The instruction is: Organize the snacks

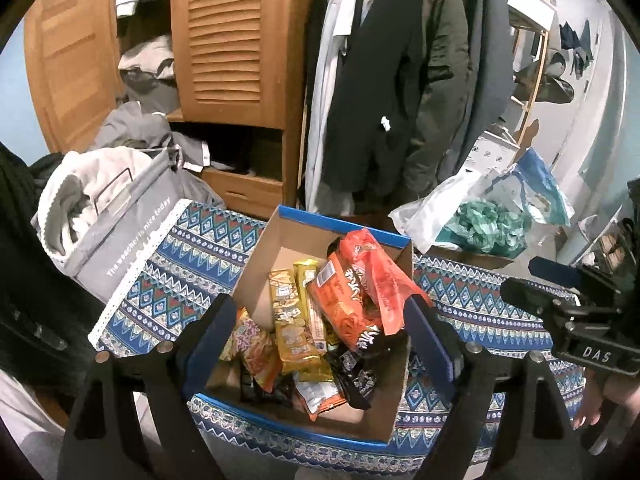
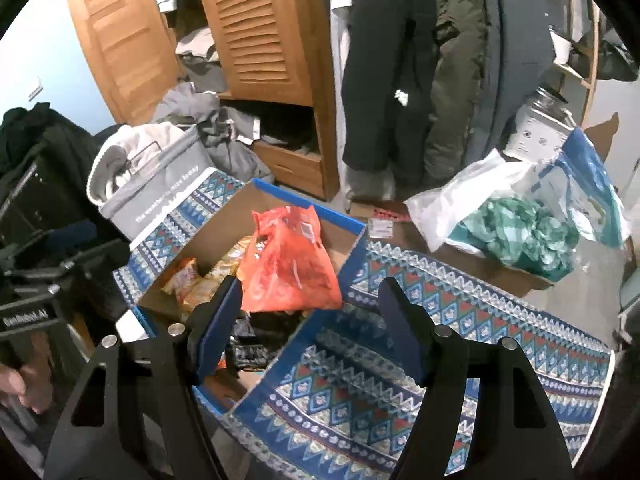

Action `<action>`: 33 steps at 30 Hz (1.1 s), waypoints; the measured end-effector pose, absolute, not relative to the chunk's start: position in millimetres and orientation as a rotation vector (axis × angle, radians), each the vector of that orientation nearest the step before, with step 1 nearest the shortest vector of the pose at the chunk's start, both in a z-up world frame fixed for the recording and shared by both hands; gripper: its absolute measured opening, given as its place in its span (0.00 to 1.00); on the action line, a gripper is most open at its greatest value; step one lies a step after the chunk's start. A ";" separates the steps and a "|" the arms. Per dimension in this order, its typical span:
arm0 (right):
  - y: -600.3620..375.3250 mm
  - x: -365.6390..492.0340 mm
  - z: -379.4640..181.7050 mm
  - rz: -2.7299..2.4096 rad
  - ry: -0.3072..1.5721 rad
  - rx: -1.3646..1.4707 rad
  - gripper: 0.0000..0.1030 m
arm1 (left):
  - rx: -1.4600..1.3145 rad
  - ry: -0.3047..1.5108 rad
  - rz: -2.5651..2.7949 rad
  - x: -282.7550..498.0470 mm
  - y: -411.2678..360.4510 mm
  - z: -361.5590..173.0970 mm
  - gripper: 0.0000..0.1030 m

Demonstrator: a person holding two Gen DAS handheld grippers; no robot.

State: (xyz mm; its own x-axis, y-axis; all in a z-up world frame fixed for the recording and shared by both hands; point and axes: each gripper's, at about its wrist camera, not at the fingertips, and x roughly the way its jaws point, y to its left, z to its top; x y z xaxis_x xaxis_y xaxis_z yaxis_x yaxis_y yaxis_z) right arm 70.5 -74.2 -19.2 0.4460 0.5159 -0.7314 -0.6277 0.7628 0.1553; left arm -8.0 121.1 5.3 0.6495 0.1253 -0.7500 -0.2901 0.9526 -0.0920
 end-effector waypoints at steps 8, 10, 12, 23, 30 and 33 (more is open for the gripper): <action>-88.2 64.8 -16.2 0.697 0.833 -0.138 0.69 | -0.205 0.784 0.258 -15.0 109.6 22.6 0.89; -89.0 64.3 -16.4 0.694 0.826 -0.141 0.69 | -0.188 0.778 0.270 -15.1 106.3 25.7 0.89; -89.5 65.1 -17.3 0.693 0.826 -0.141 0.69 | -0.165 0.772 0.276 -14.7 102.1 28.3 0.89; -95.6 66.7 -18.7 0.687 0.828 -0.136 0.69 | -0.095 0.802 0.308 -9.8 92.5 23.6 0.90; -95.8 67.2 -18.6 0.689 0.829 -0.135 0.69 | -0.091 0.798 0.302 -11.6 89.9 25.4 0.90; -95.5 67.4 -18.5 0.689 0.827 -0.136 0.69 | -0.081 0.796 0.309 -11.7 90.1 24.8 0.90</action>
State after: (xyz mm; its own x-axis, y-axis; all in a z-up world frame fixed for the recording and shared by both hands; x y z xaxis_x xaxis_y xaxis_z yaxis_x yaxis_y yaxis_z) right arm 67.4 -95.5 -18.5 0.4752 0.5106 -0.7166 -0.6123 0.7768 0.1474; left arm -11.7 90.1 24.8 0.6572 0.2420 -0.7138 -0.3029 0.9520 0.0439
